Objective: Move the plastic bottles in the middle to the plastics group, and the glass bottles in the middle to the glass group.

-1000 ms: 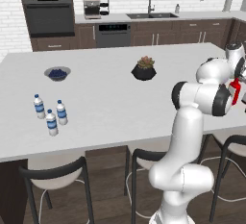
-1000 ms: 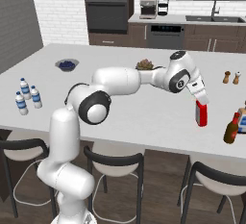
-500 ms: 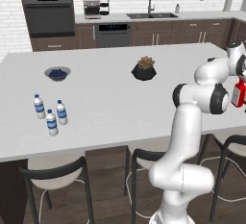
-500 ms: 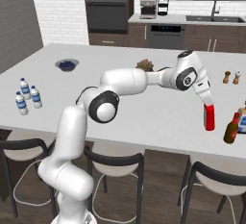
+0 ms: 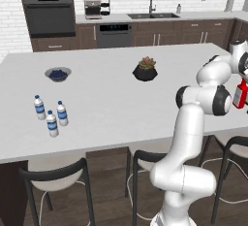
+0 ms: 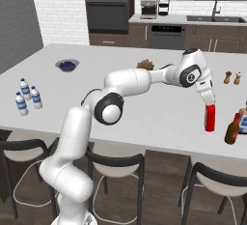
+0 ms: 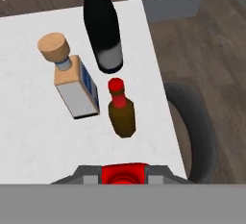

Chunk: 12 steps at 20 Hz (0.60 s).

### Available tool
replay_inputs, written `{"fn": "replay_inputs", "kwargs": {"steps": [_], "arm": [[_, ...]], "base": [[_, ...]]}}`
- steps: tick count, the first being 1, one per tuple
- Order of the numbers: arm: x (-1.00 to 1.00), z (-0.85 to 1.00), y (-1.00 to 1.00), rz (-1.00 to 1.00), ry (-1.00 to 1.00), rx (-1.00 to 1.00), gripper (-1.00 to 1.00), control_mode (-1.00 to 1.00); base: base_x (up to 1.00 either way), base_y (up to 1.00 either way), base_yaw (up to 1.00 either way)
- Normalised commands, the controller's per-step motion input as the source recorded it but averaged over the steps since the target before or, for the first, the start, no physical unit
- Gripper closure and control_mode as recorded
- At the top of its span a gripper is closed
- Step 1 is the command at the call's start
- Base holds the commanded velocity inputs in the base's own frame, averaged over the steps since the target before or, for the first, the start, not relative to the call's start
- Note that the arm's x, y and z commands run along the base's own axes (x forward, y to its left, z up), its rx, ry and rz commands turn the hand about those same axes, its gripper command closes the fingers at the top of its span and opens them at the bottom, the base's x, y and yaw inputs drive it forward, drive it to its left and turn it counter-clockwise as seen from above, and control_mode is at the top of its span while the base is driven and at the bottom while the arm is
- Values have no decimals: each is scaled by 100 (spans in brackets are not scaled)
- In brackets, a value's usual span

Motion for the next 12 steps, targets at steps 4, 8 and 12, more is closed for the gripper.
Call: {"fn": "replay_inputs", "kwargs": {"steps": [4, 8, 12], "arm": [[-1, -12, -1, -6, -2, 3, 100, -100], [-6, -34, -3, -5, -6, 2, 100, -100], [-12, -42, 0, -4, -14, 0, 100, -100]], "base": [[0, 0, 0], [0, 0, 0], [0, 0, 0]]}}
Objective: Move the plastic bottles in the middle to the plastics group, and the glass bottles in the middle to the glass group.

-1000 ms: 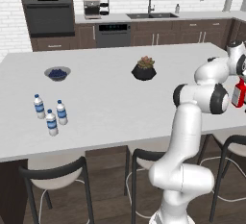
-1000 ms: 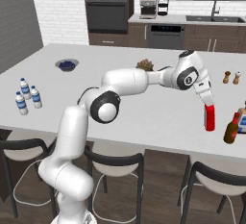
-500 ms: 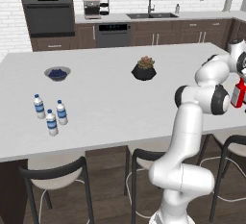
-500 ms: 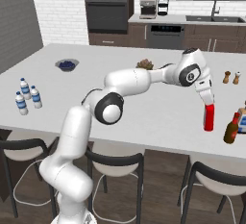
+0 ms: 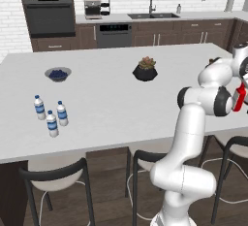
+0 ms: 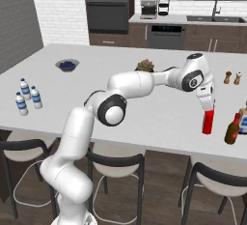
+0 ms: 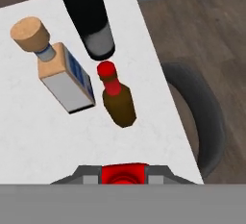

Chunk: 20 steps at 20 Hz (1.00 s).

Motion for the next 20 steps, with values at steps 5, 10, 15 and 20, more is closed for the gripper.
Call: {"fn": "replay_inputs", "kwargs": {"steps": [5, 10, 15, 20], "arm": [[-7, -26, 0, -5, -12, 0, 100, -100], [-1, -30, -1, -5, -9, 0, 100, -100], [0, -26, 0, -6, -4, 0, 100, -100], [0, -10, 0, -5, 0, 0, 100, -100]], "base": [[0, 0, 0], [0, 0, 0], [0, 0, 0], [0, 0, 0]]}}
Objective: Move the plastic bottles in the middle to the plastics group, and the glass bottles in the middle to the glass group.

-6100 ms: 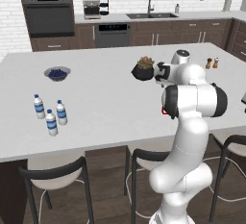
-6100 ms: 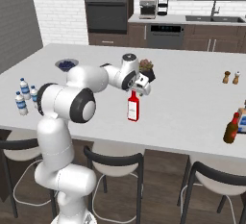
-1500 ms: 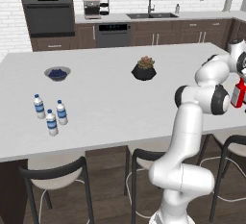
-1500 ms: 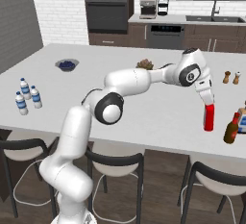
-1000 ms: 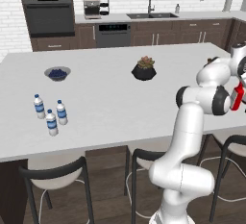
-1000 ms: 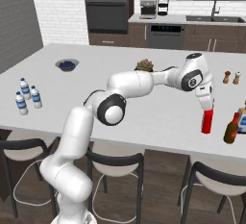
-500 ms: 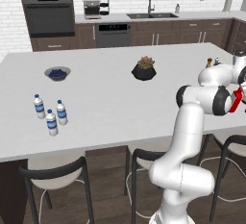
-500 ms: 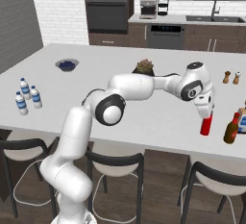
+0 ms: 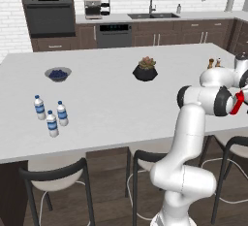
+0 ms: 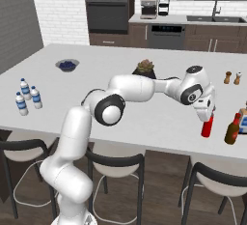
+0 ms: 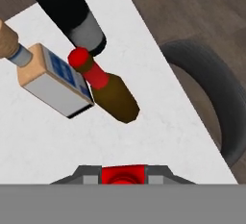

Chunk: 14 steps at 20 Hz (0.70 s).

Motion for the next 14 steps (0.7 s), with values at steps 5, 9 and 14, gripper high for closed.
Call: {"fn": "replay_inputs", "kwargs": {"steps": [5, 9, 14], "arm": [[0, 8, 0, -4, 0, 0, 100, -100], [3, 4, 0, -2, 0, 0, 100, -100], [2, 1, -4, 0, 0, 0, 100, -100]], "base": [[0, 0, 0], [0, 0, 0], [0, 0, 0]]}}
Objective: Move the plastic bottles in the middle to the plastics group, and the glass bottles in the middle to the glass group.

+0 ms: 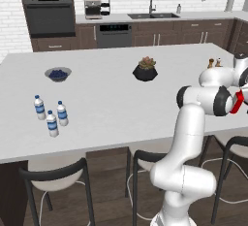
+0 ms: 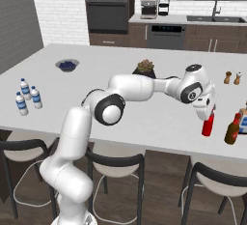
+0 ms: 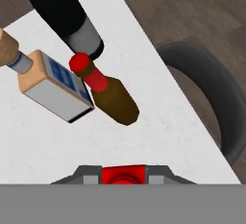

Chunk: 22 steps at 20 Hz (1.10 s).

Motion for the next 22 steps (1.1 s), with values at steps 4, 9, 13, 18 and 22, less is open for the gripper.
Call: {"fn": "replay_inputs", "kwargs": {"steps": [4, 9, 13, 18, 22], "arm": [[5, 0, -3, 0, 0, 0, 100, -100], [11, 0, -2, 0, 0, -1, 100, -100], [14, 1, -7, 0, 0, -3, 100, -100], [5, 4, -1, 0, 0, -2, 100, -100], [0, -2, 0, 0, 4, 0, 100, -100]], "base": [[0, 0, 0], [0, 0, 0], [0, 0, 0], [0, 0, 0], [0, 0, 0]]}}
